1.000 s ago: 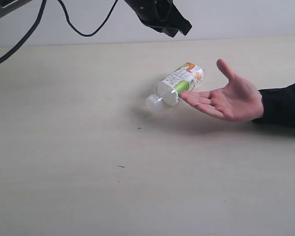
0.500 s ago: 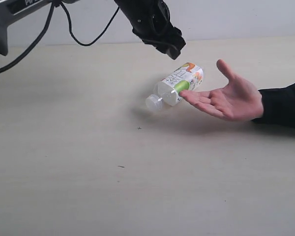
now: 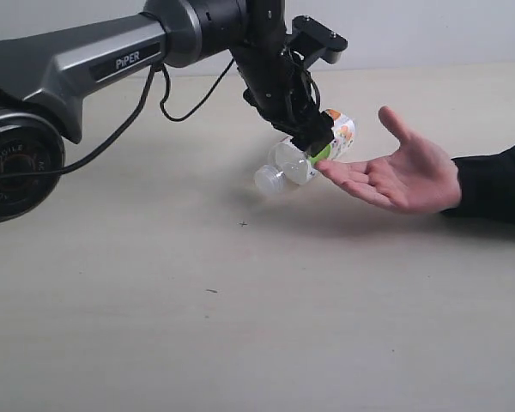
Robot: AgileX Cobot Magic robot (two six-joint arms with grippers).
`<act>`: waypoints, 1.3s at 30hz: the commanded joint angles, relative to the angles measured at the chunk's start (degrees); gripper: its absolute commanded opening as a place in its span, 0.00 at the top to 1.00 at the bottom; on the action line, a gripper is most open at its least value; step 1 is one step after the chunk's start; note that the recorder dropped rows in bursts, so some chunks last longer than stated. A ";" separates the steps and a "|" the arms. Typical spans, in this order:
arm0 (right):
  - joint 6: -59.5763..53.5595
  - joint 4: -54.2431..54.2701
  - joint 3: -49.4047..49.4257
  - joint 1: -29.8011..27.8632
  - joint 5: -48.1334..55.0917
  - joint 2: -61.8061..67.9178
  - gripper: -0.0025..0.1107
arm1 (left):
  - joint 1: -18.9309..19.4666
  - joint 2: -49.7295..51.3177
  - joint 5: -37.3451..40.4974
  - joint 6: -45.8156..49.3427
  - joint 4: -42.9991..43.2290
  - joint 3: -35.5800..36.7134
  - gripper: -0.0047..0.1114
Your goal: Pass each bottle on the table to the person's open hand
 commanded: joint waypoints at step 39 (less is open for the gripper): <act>-0.08 -0.02 0.28 -0.25 -0.05 -0.26 0.98 | -0.62 -3.28 -1.23 -3.50 5.43 -1.35 0.96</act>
